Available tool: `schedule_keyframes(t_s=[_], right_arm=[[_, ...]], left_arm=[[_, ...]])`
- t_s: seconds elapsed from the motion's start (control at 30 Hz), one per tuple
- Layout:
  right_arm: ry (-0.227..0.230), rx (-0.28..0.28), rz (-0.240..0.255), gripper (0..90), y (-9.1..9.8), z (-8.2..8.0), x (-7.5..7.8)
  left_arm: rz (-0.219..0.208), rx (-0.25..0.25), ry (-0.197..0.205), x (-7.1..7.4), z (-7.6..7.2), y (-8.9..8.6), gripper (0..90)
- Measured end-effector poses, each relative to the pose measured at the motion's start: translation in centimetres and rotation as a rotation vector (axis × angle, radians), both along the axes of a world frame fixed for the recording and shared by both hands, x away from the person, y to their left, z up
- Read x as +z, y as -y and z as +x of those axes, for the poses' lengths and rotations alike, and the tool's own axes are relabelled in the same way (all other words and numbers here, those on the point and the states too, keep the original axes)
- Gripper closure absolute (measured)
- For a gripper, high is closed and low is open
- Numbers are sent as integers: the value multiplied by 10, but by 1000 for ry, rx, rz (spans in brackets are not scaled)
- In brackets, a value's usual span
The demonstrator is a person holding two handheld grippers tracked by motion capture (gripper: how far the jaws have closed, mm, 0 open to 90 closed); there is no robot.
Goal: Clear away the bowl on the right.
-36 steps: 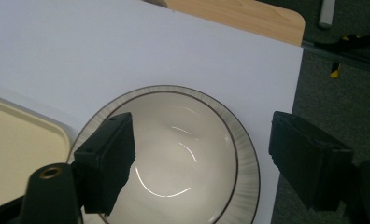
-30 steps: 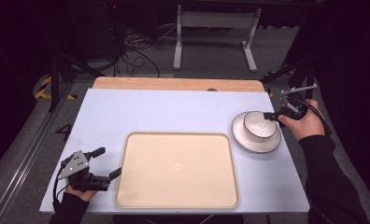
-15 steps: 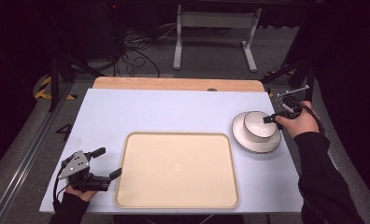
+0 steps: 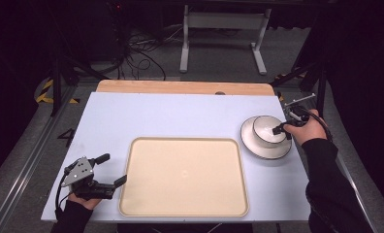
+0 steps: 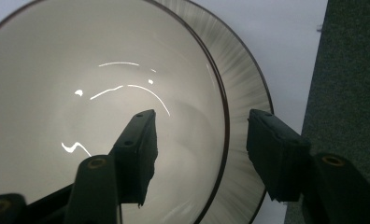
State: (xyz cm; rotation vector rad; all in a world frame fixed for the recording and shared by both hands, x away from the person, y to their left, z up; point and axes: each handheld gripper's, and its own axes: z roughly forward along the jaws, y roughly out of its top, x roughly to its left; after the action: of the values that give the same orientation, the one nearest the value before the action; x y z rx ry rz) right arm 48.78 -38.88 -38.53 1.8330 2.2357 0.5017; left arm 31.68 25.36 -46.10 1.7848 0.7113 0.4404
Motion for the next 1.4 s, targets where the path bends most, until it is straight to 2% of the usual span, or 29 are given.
schedule_keyframes(t_s=[0.17,0.37,0.57,0.77,0.93,1.07,1.27,1.4], right_arm=[[-22,-26,13,513,-1,1,-4],[-77,-41,19,659,-4,4,-10],[-101,-75,49,699,-2,7,-10],[-113,-137,95,764,1,7,-7],[-97,-151,113,820,1,6,1],[-92,-140,59,825,-3,5,7],[-89,-156,38,824,-3,3,10],[-84,-158,42,825,-2,1,16]], left_arm=[[0,0,0,0,0,0,15],[4,-3,0,0,0,-1,15],[1,-2,-2,0,0,0,15],[1,-2,-1,0,0,0,15],[6,0,1,0,0,0,15],[10,-2,4,0,0,0,16],[9,0,4,0,0,0,15],[13,-2,5,1,-1,0,15]])
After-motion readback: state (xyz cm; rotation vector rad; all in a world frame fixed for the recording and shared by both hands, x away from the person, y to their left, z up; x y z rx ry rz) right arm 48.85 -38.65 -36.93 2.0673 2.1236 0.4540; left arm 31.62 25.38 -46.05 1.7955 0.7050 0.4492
